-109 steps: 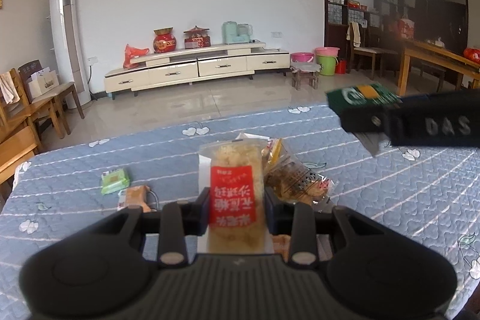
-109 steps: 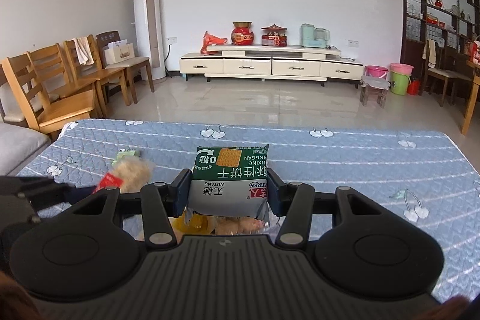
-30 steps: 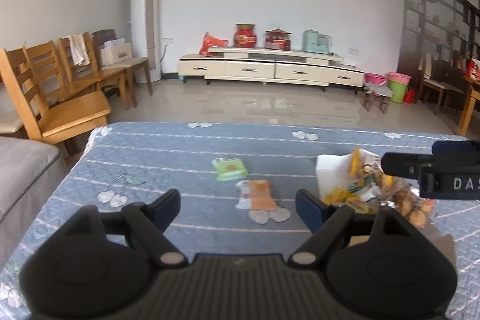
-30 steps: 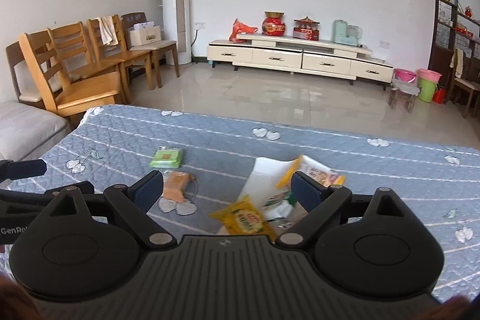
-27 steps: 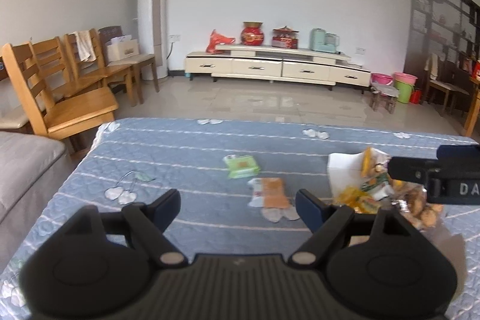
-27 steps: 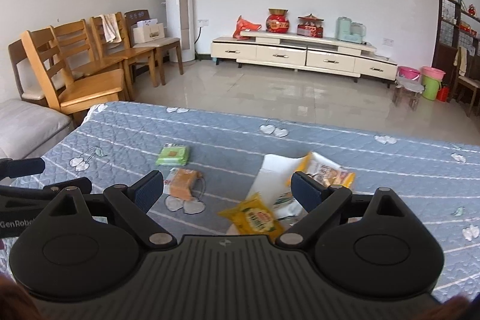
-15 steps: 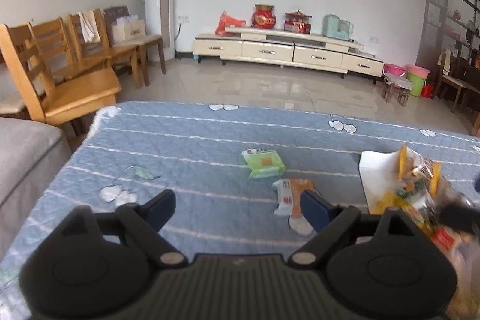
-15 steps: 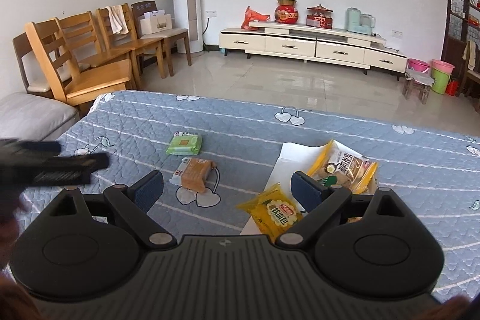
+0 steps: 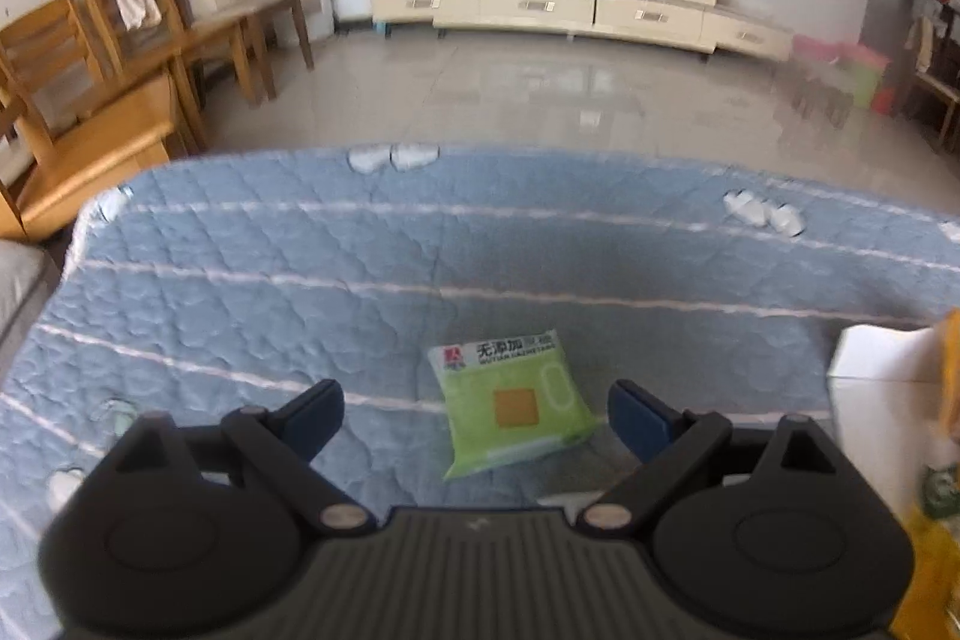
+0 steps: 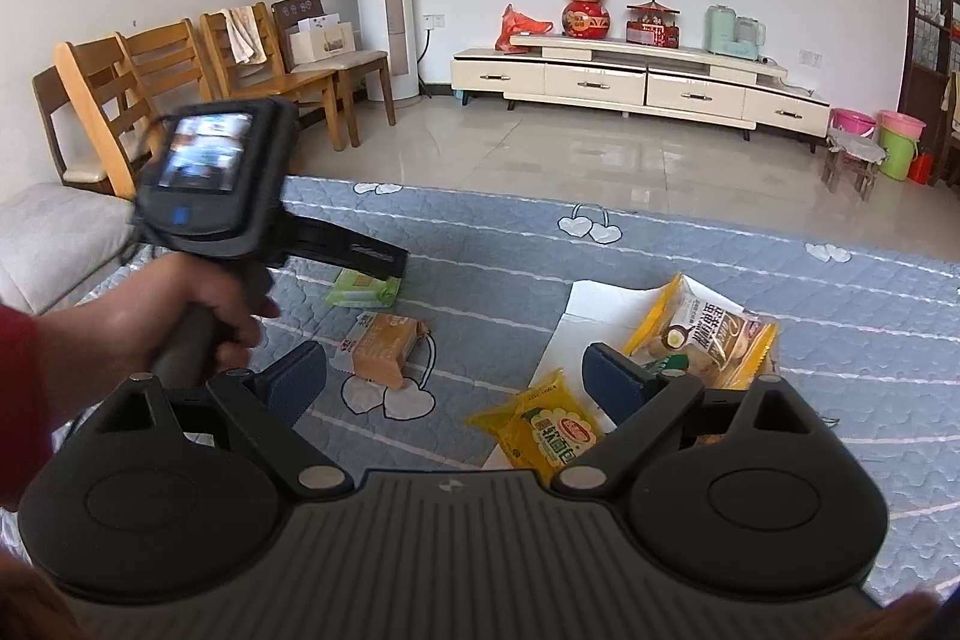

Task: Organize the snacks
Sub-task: 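Grasp the green square pack with the left tool while the right tool grasps the brown biscuit pack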

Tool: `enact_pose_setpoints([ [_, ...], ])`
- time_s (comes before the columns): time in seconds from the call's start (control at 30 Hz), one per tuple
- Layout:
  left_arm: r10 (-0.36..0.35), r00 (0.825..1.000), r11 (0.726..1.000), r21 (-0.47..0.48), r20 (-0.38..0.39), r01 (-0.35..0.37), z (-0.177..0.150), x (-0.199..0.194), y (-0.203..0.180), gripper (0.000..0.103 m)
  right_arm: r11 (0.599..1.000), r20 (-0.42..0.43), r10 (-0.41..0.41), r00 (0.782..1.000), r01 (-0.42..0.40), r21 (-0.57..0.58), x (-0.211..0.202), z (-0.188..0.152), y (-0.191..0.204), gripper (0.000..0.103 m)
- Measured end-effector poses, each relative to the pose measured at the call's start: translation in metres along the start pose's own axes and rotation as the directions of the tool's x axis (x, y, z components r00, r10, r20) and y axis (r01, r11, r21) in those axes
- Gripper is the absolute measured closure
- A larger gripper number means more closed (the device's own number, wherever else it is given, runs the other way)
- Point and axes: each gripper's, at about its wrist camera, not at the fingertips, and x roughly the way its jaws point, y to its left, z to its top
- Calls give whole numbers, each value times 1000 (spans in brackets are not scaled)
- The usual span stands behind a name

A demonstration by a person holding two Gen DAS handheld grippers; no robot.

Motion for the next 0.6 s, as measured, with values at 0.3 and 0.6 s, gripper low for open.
enact_pose_setpoints([
  [0.3,-49,999,998,25,2,49,-12,15,7,44,1000,-37,-4,999,5,17,24,-1,-2,0],
  [0.6,-1,998,1000,19,65,0,-44,-31,48,53,1000,-88,-3,996,3,1,54,4,16,0],
])
